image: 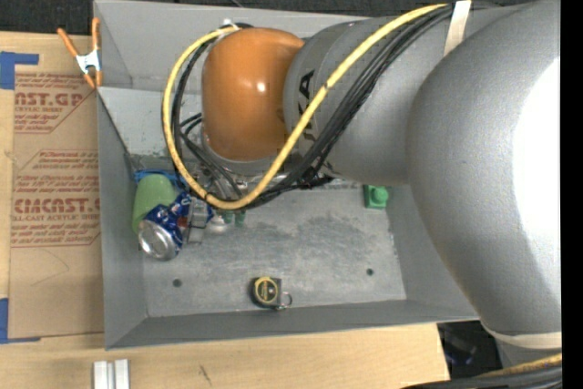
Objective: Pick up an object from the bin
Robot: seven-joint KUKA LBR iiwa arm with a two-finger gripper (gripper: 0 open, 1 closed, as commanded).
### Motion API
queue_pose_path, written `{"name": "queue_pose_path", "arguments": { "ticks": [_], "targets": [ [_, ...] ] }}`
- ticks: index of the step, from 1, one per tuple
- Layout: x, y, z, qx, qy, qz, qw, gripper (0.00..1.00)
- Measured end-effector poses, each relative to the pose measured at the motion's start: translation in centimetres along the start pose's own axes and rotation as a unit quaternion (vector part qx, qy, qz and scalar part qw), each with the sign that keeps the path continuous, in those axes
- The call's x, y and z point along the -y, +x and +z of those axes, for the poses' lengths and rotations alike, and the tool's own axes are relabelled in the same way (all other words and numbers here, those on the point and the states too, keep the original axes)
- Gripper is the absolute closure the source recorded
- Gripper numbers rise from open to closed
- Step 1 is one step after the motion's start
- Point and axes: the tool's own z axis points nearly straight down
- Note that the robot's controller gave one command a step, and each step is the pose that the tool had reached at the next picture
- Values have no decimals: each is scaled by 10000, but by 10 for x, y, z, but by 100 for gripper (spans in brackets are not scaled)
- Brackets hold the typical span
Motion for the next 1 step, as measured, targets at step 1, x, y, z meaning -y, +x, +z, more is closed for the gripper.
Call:
{"name": "queue_pose_path", "arguments": {
  "ticks": [1],
  "targets": [
    [21, -44, -78, 12, 11, 221, 9998, 100]
  ]
}}
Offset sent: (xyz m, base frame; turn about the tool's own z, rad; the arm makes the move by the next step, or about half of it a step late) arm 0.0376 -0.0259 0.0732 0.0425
